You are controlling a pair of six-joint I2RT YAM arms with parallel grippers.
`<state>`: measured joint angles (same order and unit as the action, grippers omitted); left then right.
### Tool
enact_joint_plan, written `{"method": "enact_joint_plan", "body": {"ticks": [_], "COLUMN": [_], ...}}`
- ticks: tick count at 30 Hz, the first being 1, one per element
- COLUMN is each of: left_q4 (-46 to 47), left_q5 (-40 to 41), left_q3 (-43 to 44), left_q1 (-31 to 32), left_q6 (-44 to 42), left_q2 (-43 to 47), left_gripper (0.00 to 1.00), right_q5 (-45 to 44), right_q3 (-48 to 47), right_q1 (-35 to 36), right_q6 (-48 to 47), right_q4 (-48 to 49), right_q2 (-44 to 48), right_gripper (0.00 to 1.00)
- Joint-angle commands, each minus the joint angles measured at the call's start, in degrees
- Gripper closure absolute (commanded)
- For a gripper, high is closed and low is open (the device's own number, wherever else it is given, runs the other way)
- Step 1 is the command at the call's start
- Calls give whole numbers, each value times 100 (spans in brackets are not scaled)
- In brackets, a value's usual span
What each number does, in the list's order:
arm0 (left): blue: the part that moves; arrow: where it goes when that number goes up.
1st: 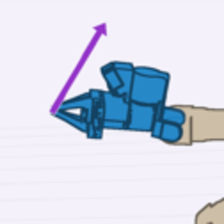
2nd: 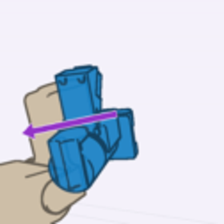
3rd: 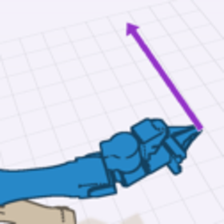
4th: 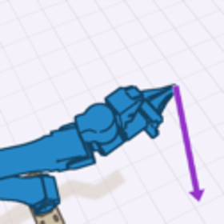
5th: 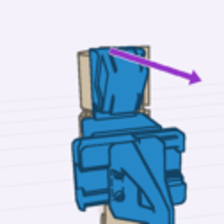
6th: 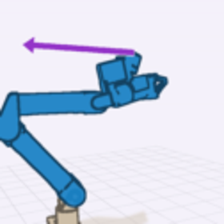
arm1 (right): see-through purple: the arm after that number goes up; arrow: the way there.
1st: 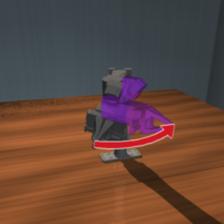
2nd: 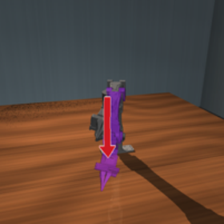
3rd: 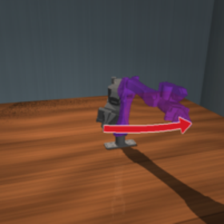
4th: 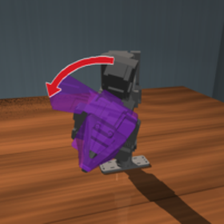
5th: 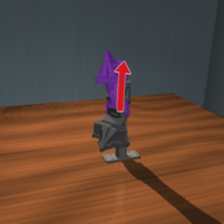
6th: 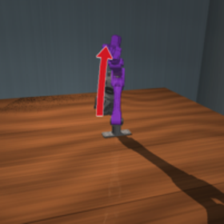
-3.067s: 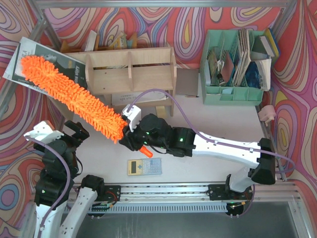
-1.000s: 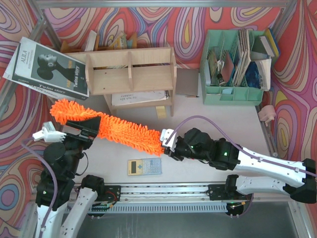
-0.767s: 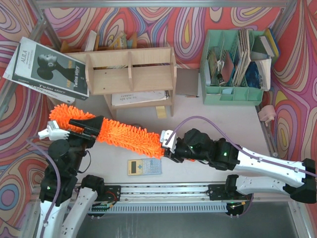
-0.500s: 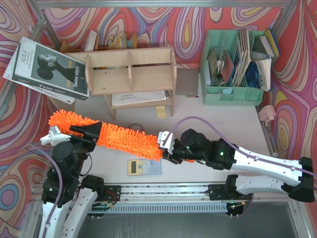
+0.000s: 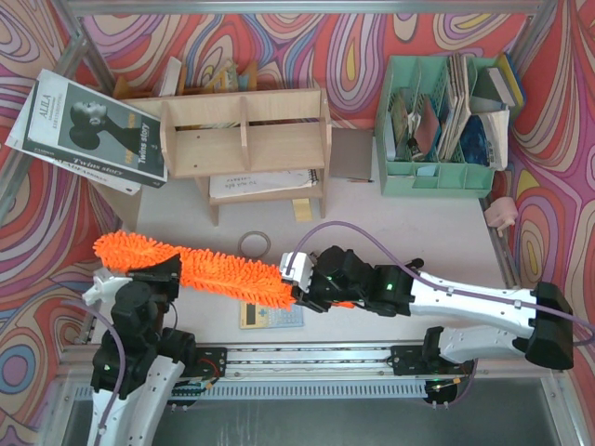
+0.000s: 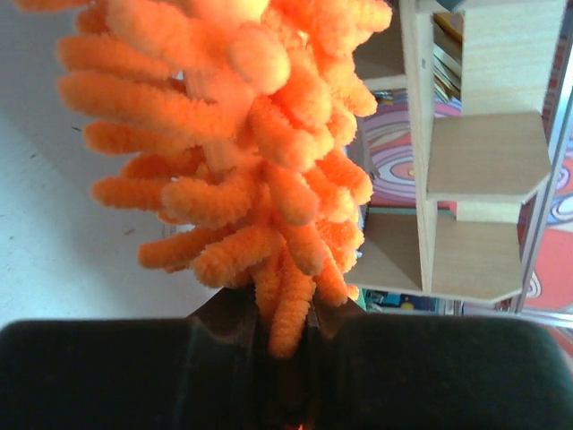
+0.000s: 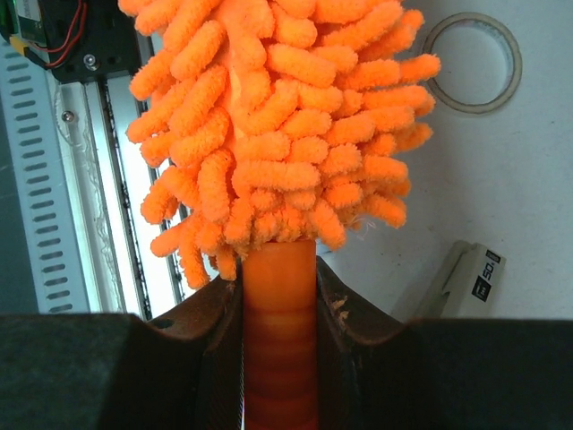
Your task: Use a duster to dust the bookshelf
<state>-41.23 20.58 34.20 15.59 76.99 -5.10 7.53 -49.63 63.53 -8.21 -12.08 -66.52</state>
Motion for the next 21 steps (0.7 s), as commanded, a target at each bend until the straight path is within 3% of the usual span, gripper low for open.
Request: {"method": "enact_joint_plan", "body": {"ticks": [1, 7, 21], "left_q4": [-353, -189, 946], "left_q5": [660, 826, 1521], "left_q3": [-329, -785, -1466], "left_q1": [-30, -30, -30], "left_q6": [400, 930, 1929], "left_q2": [147, -40, -999], "left_gripper": [94, 100, 100], "right_q5": [-422, -875, -1343], "right_q3": [-47, 55, 137], "right_q1": [2, 1, 2], "right_q6": [153, 149, 234], "right_q4": [512, 732, 753], "right_q2": [-180, 125, 273], "right_gripper": [84, 61, 42]}}
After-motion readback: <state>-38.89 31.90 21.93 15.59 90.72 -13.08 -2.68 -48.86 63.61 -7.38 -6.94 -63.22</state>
